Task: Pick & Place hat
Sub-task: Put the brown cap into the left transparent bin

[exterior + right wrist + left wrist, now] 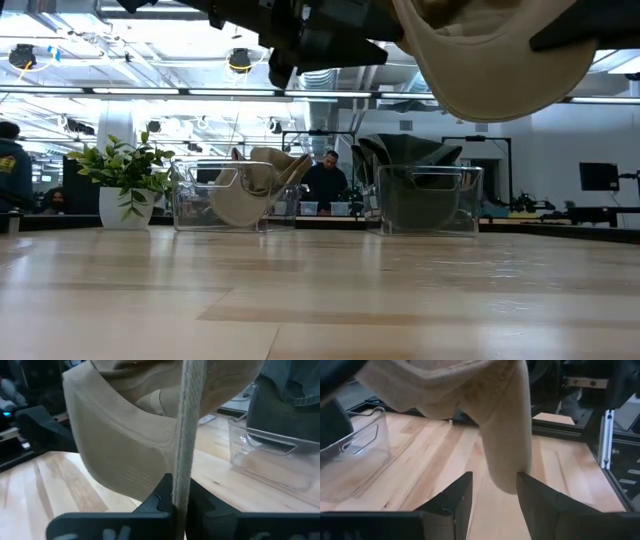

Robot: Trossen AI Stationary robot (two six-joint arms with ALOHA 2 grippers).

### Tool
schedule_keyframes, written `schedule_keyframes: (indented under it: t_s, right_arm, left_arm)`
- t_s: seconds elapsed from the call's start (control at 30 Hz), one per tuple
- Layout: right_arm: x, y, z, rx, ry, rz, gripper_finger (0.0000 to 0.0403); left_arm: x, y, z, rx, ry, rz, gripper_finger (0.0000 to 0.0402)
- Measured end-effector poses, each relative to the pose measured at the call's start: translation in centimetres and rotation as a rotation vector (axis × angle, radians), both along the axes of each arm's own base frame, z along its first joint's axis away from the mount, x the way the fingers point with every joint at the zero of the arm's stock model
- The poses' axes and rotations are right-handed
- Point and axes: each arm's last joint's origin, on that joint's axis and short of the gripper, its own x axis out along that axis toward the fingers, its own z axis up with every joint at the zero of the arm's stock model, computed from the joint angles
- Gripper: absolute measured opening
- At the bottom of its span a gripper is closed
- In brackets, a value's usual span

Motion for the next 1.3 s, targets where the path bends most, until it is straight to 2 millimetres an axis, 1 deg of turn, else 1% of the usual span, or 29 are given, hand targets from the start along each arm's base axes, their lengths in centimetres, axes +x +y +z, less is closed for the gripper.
schedule_keyframes:
  t_s: [0.17, 0.27, 0.5, 0.57, 0.63, 0.7, 0.77, 0.93, 1.3]
  right_arm:
    - [0.9, -0.3, -0.1, -0.019, 0.025, -0.009, 0.0001]
    - [1.1, -0.5, -0.2, -0.027, 0.056, -0.016, 0.0001]
    - [1.1, -0.7, -0.2, -0.032, 0.069, -0.026, 0.0001]
    - [1.0, -0.8, -0.1, -0.042, 0.083, -0.028, 0.0001]
    - [0.7, -1.2, 0.2, -0.030, 0.110, -0.043, 0.0001]
    - [0.6, -1.3, 0.5, -0.015, 0.098, -0.047, 0.0001]
    - [0.7, -1.2, 0.6, -0.012, 0.070, -0.038, 0.0001]
    - [1.4, -0.4, 0.6, -0.008, 0.036, 0.003, 0.0001]
    - [1.9, 0.3, 1.1, -0.046, 0.050, 0.039, 0.0001]
  left_arm:
    - [0.1, 0.1, -0.1, -0.002, 0.002, -0.003, 0.0150]
    - [0.2, 0.1, -0.1, -0.023, 0.006, -0.041, 0.0150]
    - [0.3, 0.2, -0.4, -0.042, 0.010, -0.060, 0.0150]
    - [0.4, 0.2, -0.4, -0.073, 0.009, -0.072, 0.0150]
    - [0.3, -0.1, -0.3, -0.107, 0.012, -0.122, 0.0150]
    - [0.2, -0.5, -0.2, -0.110, 0.007, -0.150, 0.0150]
    - [0.1, -0.6, -0.2, -0.102, 0.007, -0.135, 0.0150]
    - [0.4, 0.2, -0.3, -0.087, 0.005, -0.093, 0.0150]
    - [0.4, 0.3, -0.3, -0.070, 0.013, -0.076, 0.0150]
